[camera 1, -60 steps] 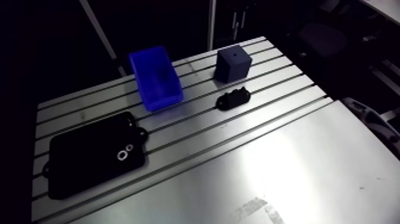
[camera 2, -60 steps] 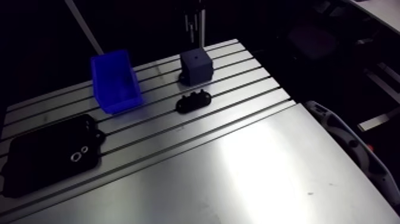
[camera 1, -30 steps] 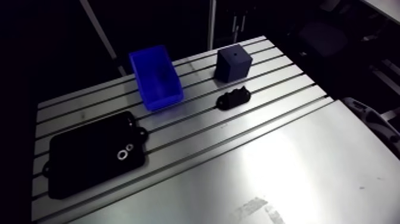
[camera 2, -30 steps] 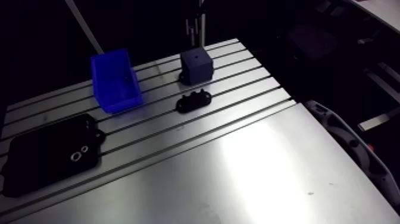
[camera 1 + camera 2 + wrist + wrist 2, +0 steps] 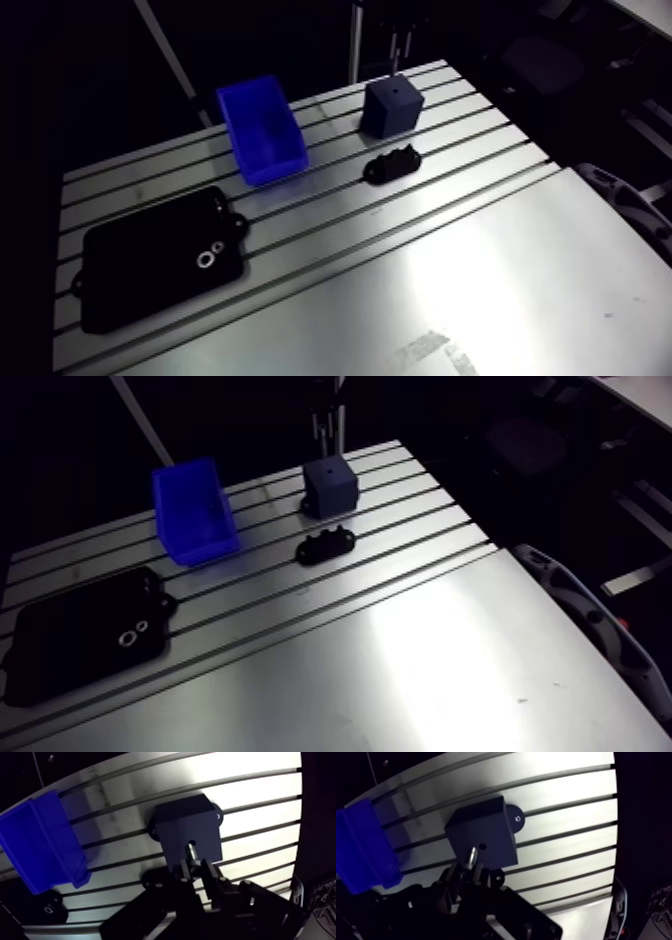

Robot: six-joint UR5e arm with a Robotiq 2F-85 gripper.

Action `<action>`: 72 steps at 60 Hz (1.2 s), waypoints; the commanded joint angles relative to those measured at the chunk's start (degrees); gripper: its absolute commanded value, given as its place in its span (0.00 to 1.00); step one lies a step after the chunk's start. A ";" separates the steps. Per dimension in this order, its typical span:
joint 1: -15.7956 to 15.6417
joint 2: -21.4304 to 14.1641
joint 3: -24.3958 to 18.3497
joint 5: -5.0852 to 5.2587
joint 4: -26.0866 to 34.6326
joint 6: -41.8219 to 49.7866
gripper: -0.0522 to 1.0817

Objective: Pick up the M10 bolt and insert it into the hole until fully seated.

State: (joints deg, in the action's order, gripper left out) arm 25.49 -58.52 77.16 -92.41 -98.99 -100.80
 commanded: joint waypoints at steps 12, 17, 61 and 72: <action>0.00 -0.04 1.17 -0.25 -0.43 0.03 1.00; 0.07 -0.04 1.36 -0.27 -0.62 0.03 1.00; 0.44 0.04 1.80 -0.18 -0.81 -0.14 1.00; 0.53 0.13 1.81 -0.18 -0.81 -0.15 1.00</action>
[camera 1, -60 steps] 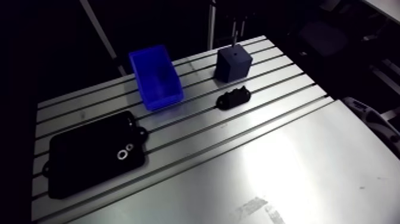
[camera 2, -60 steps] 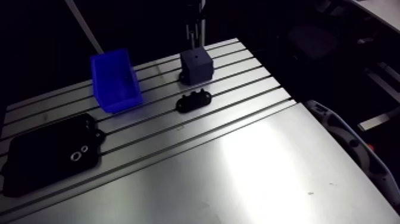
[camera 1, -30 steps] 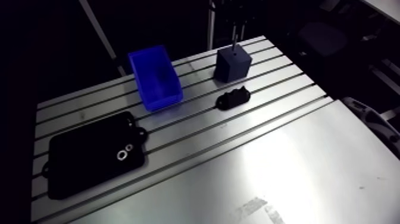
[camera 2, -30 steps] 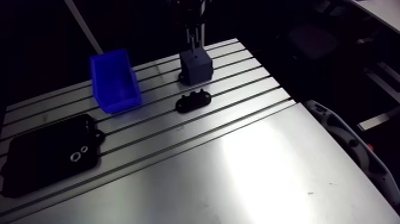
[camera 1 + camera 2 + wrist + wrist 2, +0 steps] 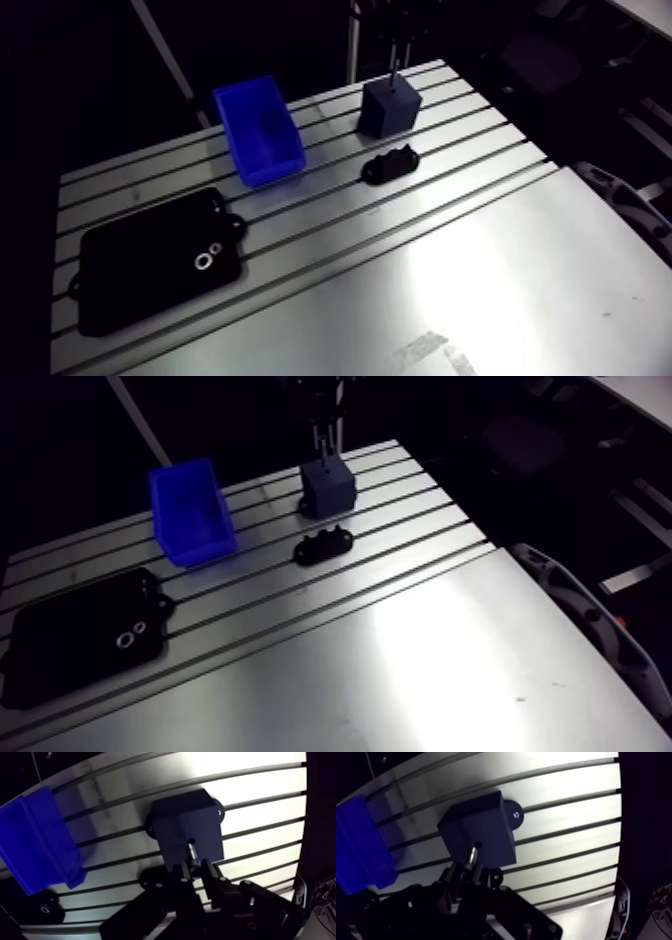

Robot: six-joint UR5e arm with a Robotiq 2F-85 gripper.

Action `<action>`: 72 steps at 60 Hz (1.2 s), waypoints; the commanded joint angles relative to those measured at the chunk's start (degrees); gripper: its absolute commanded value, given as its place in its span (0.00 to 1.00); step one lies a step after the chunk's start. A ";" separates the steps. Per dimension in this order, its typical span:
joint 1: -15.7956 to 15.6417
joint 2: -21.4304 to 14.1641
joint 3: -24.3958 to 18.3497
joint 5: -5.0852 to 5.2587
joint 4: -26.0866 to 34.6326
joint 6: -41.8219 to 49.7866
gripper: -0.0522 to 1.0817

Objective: Pick up the M10 bolt and insert it into the hole until fully seated.

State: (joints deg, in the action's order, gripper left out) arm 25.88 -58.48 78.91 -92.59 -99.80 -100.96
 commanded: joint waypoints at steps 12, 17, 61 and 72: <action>0.14 0.17 0.14 0.09 -0.09 -0.06 1.00; 0.14 0.17 0.14 0.09 -0.09 -0.07 1.00; 0.23 0.17 0.58 0.09 -0.09 -0.15 1.00; 0.23 0.17 0.67 -0.07 -1.25 -0.40 1.00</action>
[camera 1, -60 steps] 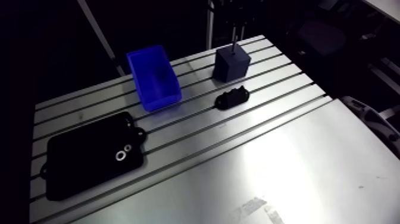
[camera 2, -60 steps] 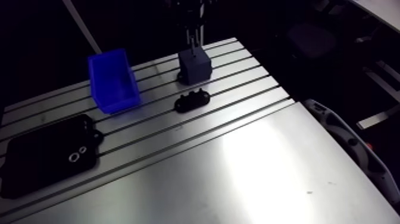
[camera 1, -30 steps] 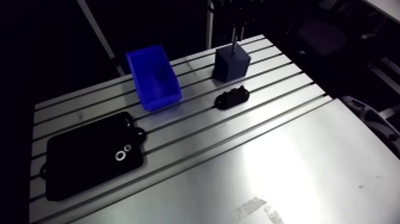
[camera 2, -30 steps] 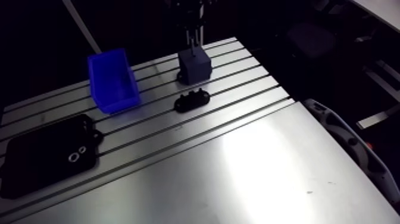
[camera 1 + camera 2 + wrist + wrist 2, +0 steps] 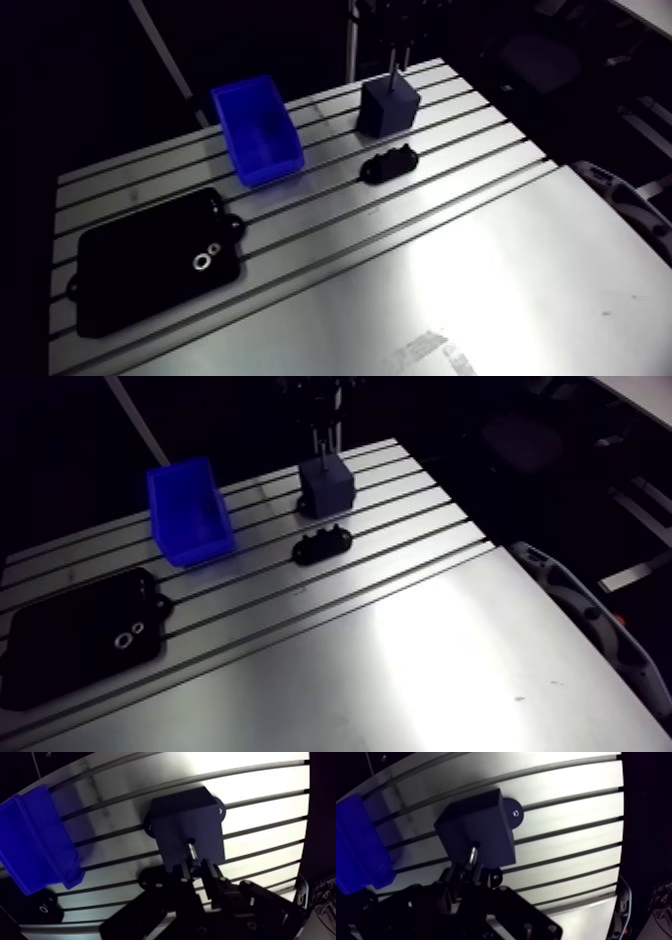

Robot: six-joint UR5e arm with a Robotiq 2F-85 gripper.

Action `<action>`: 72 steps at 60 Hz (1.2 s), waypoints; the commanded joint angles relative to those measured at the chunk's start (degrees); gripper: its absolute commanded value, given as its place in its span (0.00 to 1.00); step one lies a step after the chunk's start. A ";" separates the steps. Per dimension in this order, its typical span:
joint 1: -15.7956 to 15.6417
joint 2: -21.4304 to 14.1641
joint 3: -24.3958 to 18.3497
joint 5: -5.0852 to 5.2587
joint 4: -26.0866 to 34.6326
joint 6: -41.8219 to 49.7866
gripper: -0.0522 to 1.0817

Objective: Pick up the M10 bolt and insert it into the hole until fully seated.

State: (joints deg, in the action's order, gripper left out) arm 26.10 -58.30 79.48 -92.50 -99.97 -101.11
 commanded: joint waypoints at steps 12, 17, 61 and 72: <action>0.01 -0.01 0.27 -0.26 -1.85 -0.54 1.00; 0.01 -0.01 0.27 -0.35 -1.85 -0.54 1.00; 0.27 0.08 0.45 -0.35 -1.85 -0.54 1.00; 0.27 -0.01 0.62 -0.35 -1.85 -0.54 1.00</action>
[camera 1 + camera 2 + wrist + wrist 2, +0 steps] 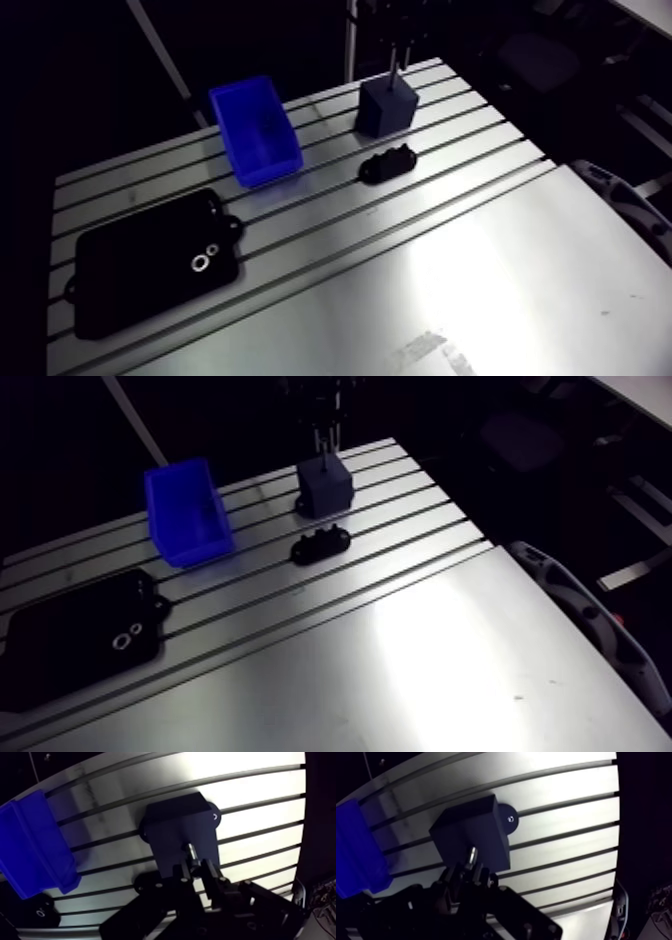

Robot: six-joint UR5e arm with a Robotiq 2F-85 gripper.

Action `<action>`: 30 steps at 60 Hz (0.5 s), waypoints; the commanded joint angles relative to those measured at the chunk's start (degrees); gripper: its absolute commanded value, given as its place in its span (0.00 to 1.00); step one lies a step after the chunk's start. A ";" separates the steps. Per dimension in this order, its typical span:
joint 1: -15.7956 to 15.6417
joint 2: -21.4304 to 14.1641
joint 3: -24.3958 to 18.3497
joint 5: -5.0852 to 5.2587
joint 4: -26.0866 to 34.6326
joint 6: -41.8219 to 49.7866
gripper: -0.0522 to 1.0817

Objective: Pick up the M10 bolt and insert it into the hole until fully seated.

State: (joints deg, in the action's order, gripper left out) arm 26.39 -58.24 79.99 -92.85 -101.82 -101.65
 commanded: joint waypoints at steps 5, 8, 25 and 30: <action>-0.01 -0.07 0.21 0.00 0.00 0.00 1.00; -0.01 -0.07 0.21 0.00 0.00 0.00 1.00; 0.07 -0.15 0.54 0.07 0.00 0.00 1.00; -0.01 -0.15 0.56 0.09 0.00 0.00 1.00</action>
State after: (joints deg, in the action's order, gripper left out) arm 26.41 -58.37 80.36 -92.83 -101.82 -101.65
